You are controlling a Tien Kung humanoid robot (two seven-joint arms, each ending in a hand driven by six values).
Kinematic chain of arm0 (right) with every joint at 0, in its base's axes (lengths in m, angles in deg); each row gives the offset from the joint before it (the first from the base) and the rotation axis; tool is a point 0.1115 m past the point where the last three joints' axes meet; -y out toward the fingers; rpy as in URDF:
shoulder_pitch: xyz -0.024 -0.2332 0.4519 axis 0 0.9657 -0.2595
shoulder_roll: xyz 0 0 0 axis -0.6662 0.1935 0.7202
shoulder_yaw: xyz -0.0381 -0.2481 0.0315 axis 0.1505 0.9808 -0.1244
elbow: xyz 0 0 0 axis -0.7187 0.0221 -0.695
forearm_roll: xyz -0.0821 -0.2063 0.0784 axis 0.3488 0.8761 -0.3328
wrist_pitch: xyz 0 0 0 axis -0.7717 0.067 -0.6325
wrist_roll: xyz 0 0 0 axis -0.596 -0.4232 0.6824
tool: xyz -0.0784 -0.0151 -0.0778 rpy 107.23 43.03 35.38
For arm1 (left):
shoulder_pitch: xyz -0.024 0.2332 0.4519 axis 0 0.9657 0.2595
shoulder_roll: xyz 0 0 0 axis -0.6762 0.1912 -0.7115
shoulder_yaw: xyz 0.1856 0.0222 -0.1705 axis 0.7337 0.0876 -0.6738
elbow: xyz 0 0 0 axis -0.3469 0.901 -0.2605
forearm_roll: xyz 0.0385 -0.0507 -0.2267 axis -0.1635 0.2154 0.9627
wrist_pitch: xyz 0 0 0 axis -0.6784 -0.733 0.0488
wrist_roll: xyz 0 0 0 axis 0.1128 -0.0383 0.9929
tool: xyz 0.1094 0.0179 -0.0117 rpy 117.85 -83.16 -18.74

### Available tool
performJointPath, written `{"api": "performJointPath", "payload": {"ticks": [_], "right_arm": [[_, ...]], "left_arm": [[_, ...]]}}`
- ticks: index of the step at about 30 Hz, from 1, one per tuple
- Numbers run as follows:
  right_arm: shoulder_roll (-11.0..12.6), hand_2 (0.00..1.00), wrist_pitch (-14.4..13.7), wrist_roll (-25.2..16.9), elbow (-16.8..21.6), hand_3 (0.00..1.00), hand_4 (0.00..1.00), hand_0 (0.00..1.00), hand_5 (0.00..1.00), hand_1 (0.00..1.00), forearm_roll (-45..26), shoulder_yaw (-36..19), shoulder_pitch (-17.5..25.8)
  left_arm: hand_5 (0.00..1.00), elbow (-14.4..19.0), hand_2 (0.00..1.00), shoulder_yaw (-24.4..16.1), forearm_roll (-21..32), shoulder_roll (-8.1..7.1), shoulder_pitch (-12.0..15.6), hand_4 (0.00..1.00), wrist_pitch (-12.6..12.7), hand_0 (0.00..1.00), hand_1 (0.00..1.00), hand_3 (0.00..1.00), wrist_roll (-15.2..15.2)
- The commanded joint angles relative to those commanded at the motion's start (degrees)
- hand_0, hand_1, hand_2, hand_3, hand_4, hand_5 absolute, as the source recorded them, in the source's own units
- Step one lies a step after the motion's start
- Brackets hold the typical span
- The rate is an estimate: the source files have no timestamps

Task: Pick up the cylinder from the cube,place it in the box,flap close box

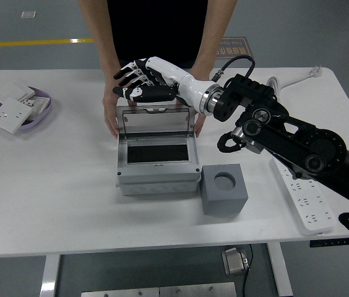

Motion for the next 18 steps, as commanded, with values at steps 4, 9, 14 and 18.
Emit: {"api": "performJointPath", "payload": {"ticks": [4,9,14,18], "right_arm": [[-1.1,0.665,-0.6,-1.2,-6.2,0.686,0.697,0.714,0.391,0.65,1.8,1.2,-1.9],[0.2,0.661,-1.1,-0.6,-9.8,0.679,0.695,0.712,0.386,0.645,4.6,3.9,-1.5],[2.6,0.658,-1.8,0.5,-6.2,0.68,0.697,0.706,0.391,0.641,8.9,7.3,0.4],[5.1,0.658,-2.5,1.2,-1.7,0.68,0.697,0.706,0.391,0.641,11.6,8.8,1.7]], "left_arm": [[0.23,0.1,0.576,0.3,0.1,0.03,-0.2,0.715,0.0,0.567,0.615,0.599,-0.1],[0.228,0.1,0.575,1.1,1.0,0.03,-0.3,0.713,0.0,0.567,0.614,0.598,-0.6],[0.224,0.1,0.575,1.5,1.5,0.08,-0.2,0.711,0.0,0.567,0.614,0.598,-0.7],[0.224,0.1,0.575,2.0,2.2,0.04,-0.2,0.711,0.0,0.567,0.614,0.598,-1.0]]}}
